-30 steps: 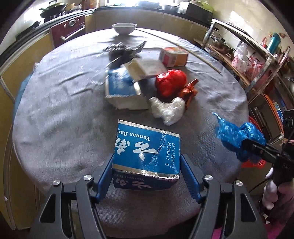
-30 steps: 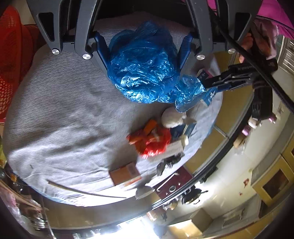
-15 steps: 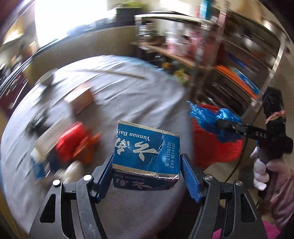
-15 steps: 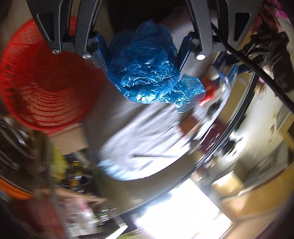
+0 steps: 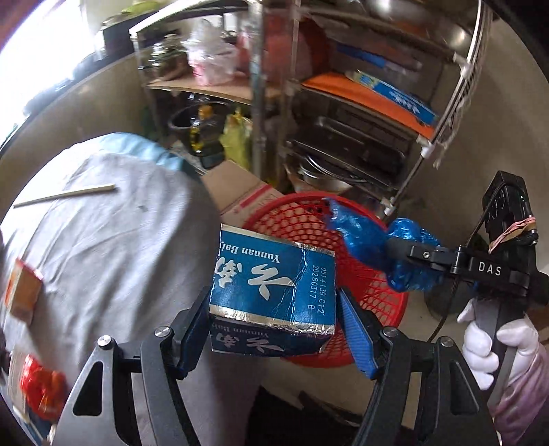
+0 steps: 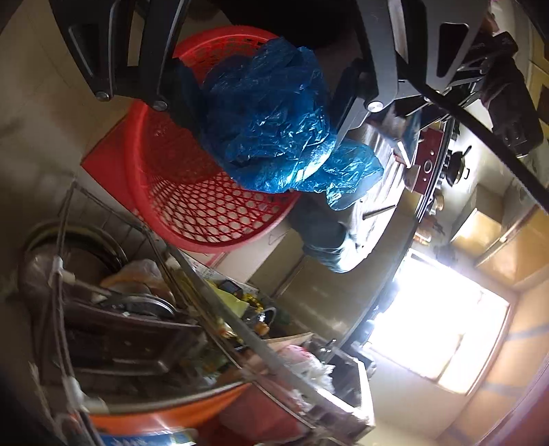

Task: Collect trash
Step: 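Carry both items to the red basket and open both tools to drop them, then move both open tools back over the table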

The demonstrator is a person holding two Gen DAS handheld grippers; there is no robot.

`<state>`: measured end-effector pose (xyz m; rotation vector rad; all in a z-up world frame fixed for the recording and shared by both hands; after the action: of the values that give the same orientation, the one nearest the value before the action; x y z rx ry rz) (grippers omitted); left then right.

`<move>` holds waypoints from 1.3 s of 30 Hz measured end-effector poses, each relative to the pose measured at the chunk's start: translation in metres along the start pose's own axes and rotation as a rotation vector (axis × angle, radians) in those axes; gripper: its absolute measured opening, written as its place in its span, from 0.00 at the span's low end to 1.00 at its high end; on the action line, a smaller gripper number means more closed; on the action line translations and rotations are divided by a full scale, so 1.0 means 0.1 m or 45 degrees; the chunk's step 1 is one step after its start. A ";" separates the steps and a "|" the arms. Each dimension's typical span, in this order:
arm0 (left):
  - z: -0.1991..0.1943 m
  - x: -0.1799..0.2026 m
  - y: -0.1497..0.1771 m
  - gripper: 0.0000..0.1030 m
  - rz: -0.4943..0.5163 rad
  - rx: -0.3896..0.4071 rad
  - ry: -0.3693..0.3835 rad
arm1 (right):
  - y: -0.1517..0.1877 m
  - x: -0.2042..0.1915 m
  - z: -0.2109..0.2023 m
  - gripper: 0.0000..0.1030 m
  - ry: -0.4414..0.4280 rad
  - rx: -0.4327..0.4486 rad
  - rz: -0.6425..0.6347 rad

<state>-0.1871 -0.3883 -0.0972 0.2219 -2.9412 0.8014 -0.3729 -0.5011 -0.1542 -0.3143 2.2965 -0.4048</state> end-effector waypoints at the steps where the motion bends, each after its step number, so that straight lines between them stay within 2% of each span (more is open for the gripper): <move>1: 0.05 0.03 -0.02 0.70 0.014 -0.011 0.008 | -0.01 0.05 0.00 0.68 -0.010 -0.008 0.022; 6: 0.16 0.06 -0.02 0.70 0.008 -0.039 -0.005 | -0.05 0.17 0.05 0.69 -0.020 -0.029 0.105; 11: 0.03 -0.10 0.08 0.70 -0.040 -0.029 -0.028 | -0.08 0.12 0.05 0.69 -0.035 -0.017 0.099; 17: -0.28 -0.42 0.33 0.70 -0.116 0.006 -0.177 | -0.06 -0.17 0.09 0.69 -0.070 -0.027 0.018; 26: -0.99 -1.14 1.10 0.71 -0.329 0.101 -0.403 | 0.19 -1.03 0.32 0.69 -0.195 -0.120 -0.240; 30: -1.34 -1.45 1.56 0.73 -0.442 0.156 -0.515 | 0.42 -1.47 0.54 0.69 -0.247 -0.213 -0.347; 39: -1.79 -2.05 2.44 0.73 -0.701 0.213 -0.657 | 1.10 -2.38 0.88 0.69 -0.290 -0.384 -0.621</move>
<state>-0.0165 -0.0647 -0.0891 1.3616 -2.9699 1.0060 -0.1591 -0.3348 -0.0982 -1.0284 2.0382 -0.2412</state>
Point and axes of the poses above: each gripper's, at about its wrist camera, not at the fingertips, and z roughly the way its jaws point, x to its right, y to its underside, the point moved 4 cm from there along z, roughly the way its jaws point, and after that the axes turned 5 degrees about y, right-handed, at the moved point
